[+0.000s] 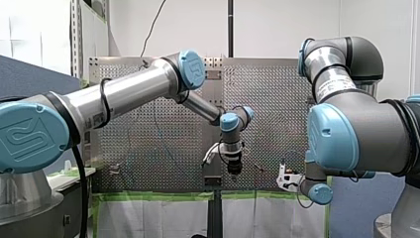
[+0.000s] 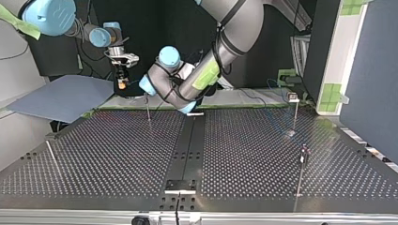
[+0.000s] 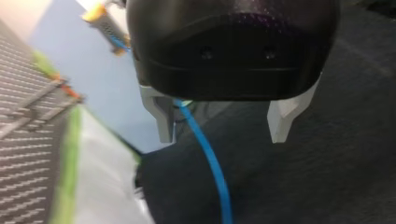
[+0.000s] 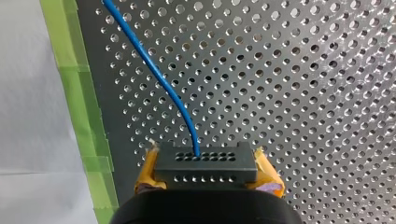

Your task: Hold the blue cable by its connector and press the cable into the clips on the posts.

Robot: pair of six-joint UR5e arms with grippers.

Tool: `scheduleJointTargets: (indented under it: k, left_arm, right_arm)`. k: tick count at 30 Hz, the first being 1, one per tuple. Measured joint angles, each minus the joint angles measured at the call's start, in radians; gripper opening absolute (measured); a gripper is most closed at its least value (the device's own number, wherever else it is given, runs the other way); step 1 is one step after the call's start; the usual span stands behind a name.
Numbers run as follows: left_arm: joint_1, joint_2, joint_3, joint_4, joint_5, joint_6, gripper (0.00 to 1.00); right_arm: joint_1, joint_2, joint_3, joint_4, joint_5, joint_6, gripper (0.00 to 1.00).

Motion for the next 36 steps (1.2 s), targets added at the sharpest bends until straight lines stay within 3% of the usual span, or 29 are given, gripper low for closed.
scheduleJointTargets:
  k: [7, 22, 30, 36]
  left_arm:
    - [0.004, -0.020, 0.004, 0.000, 0.019, -0.025, 1.00]
    - [0.015, -0.023, -0.024, 0.117, 0.067, -0.142, 1.00]
    - [0.017, -0.024, -0.034, 0.184, 0.042, -0.209, 1.00]
    - [0.017, -0.029, -0.037, 0.203, 0.034, -0.224, 1.00]
  right_arm:
    - [0.002, 0.000, -0.002, -0.001, 0.002, 0.001, 0.00]
    - [0.006, 0.000, -0.002, -0.001, 0.003, 0.000, 0.00]
    - [0.007, -0.001, -0.004, -0.001, 0.004, 0.001, 0.00]
    - [0.008, 0.000, -0.005, 0.000, 0.004, 0.001, 0.00]
